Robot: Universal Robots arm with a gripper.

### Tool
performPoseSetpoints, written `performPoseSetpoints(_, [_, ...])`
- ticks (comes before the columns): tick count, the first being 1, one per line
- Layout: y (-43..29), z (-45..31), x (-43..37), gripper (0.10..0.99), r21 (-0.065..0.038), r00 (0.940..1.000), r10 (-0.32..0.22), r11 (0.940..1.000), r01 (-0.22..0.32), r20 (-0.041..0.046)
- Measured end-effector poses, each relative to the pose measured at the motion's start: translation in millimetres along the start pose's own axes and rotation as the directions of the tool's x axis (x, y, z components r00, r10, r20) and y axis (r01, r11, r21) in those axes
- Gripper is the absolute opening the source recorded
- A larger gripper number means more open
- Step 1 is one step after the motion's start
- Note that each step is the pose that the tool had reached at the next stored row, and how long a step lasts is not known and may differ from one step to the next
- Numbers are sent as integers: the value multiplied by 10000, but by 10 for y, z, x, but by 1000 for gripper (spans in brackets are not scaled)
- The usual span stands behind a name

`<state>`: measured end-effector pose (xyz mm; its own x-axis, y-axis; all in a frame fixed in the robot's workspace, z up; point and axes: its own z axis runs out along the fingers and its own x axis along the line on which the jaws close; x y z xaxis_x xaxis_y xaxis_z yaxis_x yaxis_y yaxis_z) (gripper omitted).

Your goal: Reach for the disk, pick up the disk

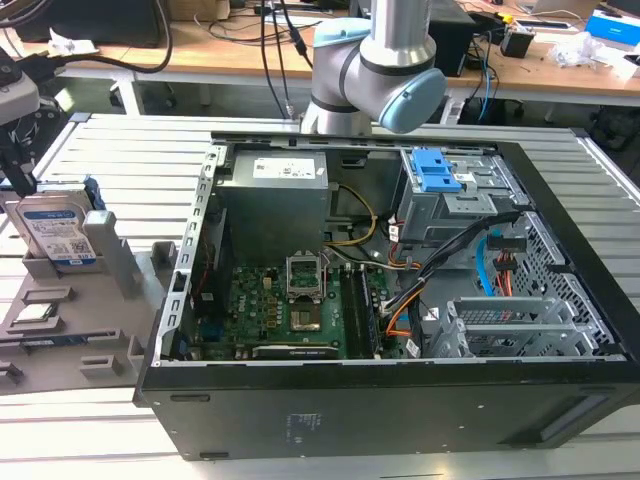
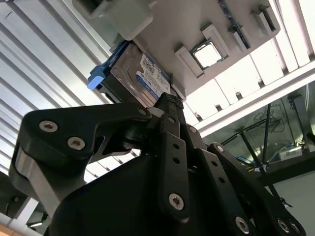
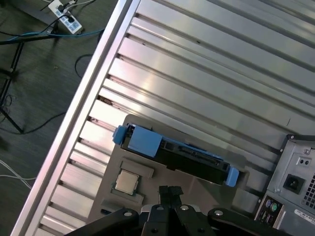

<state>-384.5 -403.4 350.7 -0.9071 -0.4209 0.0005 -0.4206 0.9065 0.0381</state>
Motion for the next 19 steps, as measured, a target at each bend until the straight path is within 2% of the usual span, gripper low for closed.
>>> performPoseSetpoints(9, [0,0,0,106,0,9969,-789,9969,789,-30])
performPoseSetpoints(16, [0,0,0,106,-3,9905,-1375,9905,1375,-53])
performPoseSetpoints(19, [0,0,0,106,-4,9859,-1670,9859,1670,-64])
